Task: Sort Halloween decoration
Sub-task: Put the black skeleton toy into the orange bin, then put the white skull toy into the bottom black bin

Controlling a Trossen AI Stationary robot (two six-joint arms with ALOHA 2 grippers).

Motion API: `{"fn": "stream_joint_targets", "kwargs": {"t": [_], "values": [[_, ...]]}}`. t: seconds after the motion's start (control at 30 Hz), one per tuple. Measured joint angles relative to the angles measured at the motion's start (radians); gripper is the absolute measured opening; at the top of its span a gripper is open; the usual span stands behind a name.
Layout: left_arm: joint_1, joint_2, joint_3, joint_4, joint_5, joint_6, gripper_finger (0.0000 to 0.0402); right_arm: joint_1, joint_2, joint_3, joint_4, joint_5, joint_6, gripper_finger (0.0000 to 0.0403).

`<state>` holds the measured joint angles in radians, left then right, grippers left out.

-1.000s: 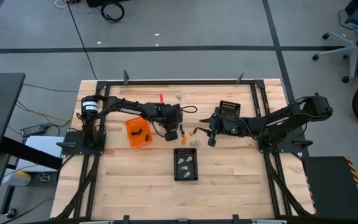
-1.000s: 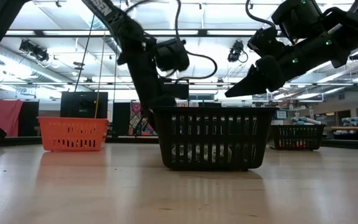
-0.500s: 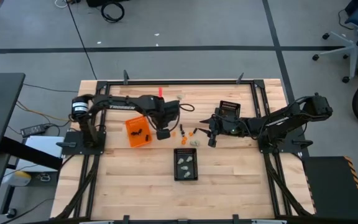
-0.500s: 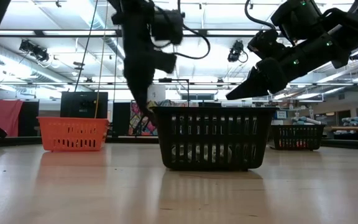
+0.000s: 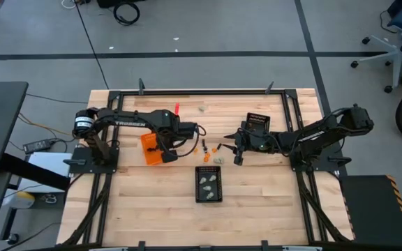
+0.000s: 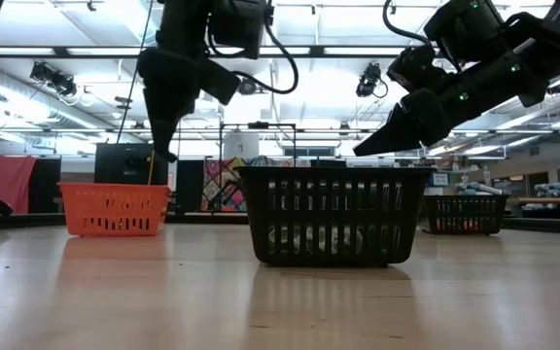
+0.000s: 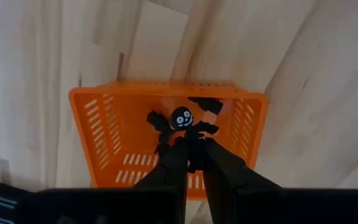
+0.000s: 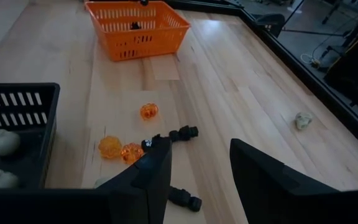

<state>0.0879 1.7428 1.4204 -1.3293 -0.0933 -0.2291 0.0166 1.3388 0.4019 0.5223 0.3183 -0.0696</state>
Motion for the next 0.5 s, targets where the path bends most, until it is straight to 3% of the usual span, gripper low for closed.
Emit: {"fn": "stream_joint_targets", "kwargs": {"t": [0.5], "values": [[-0.041,0.000,0.000,-0.027,-0.034,-0.024,0.0173,0.001,0.000,0.000,-0.001,-0.006,0.008,0.0167]]}}
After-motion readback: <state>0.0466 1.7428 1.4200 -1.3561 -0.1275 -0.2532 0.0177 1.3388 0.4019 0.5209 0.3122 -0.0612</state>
